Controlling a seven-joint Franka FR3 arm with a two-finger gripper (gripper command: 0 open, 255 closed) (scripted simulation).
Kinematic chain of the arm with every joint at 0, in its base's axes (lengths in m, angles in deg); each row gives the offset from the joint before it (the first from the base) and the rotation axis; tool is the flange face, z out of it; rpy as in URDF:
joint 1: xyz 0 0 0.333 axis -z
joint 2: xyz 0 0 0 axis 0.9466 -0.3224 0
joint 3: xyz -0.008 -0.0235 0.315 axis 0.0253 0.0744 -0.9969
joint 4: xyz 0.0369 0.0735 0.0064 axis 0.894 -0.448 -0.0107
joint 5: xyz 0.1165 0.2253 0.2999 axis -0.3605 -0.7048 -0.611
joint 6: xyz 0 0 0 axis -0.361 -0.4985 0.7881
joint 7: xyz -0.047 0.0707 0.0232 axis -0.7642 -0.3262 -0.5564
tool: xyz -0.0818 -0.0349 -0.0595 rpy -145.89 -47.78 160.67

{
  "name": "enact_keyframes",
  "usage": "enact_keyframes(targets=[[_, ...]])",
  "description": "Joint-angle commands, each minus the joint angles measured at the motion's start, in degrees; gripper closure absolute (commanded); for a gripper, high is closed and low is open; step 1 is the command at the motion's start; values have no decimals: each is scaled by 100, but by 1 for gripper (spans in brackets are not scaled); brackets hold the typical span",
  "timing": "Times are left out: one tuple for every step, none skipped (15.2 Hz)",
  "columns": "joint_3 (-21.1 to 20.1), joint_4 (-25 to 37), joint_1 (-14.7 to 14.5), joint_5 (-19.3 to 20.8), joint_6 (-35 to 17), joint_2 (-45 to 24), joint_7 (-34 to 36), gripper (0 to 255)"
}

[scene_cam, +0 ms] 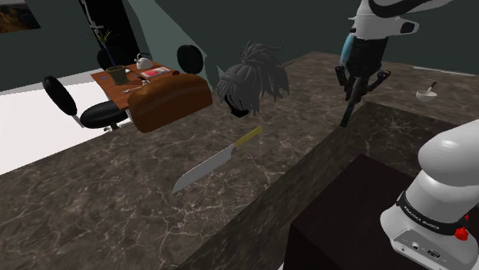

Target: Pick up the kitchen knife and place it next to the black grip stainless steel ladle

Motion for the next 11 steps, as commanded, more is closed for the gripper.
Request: enact_keyframes(targets=[[282, -195, 94, 208, 115, 292, -271, 255], [427, -254, 155, 326, 169, 399, -406, 255], [572, -306, 222, 447, 220, 498, -544, 255], [721, -351, 291, 574, 268, 588, -682, 255], [870, -388, 364, 704, 314, 670, -823, 255], [1020, -418, 439, 838, 355, 742, -965, 255], [1173, -441, 516, 975, 392, 804, -1108, 255], [1327, -457, 595, 1114, 425, 857, -1252, 255], [1481, -466, 676, 1254, 453, 899, -1399, 255], [1638, -467, 754, 1397, 477, 931, -1543, 255], [1795, -460, 832, 1540, 496, 952, -1690, 255]])
